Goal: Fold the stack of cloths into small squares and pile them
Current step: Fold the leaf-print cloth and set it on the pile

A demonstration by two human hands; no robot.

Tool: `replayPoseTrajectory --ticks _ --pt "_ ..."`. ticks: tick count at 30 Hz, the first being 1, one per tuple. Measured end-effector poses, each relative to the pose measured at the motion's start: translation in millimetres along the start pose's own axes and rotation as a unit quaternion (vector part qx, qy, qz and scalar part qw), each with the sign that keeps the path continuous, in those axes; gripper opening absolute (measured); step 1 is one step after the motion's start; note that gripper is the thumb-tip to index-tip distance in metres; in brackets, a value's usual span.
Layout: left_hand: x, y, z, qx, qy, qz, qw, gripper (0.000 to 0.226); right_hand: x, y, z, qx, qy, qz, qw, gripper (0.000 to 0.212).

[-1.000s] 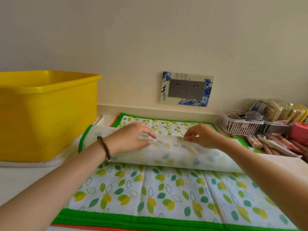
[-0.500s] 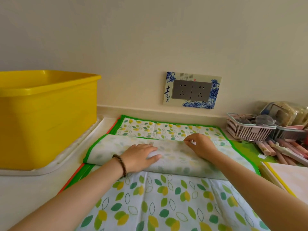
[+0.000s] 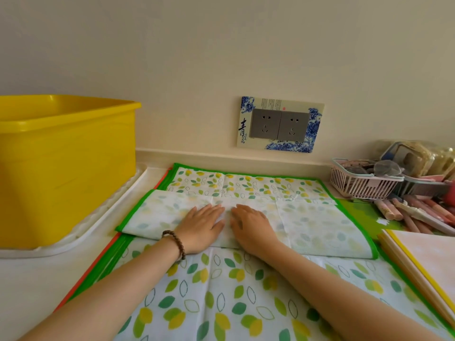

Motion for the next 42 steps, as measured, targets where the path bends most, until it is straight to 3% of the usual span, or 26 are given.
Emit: replayPoseTrajectory --ticks 6,17,23,29,32,36,42 --pt "0.4 0.0 -0.4 -0.01 0.003 0.0 1.0 0.057 7.7 -4.9 -16.3 0.03 -0.044 0.057 0.997 0.051" --pt "3.2 0.0 1.2 -0.013 -0.011 0.019 1.0 0.112 42.5 27.4 -107.3 0.062 -0.139 0.078 0.985 0.057" --pt "2.0 -0.1 0.6 -0.013 -0.012 0.019 1.0 0.12 61.0 42.8 -143.0 0.065 -0.177 0.076 0.979 0.058" --pt "1.7 -0.9 -0.3 -0.004 -0.009 0.016 1.0 0.118 65.0 48.6 -150.5 0.072 -0.193 0.086 0.975 0.057" --pt "1.6 -1.2 -1.1 -0.004 -0.006 0.019 1.0 0.103 61.7 50.0 -141.0 0.055 -0.19 0.074 0.977 0.056" --pt "3.2 0.1 -3.0 -0.016 0.004 0.018 1.0 0.068 49.8 39.3 -101.4 0.034 -0.115 0.06 0.991 0.057" --pt "3.7 0.5 -3.0 -0.021 0.004 0.017 1.0 0.067 41.9 15.5 -54.9 0.042 -0.034 0.078 0.995 0.065"
Point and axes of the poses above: each hand's wrist, its own x-axis away from the middle knuckle, its own y-axis out of the back of the hand, z = x × y, the point moved 2 cm from there along -x, towards the middle knuckle, and after that the axes turned 10 degrees about z, right-handed, at the moved point
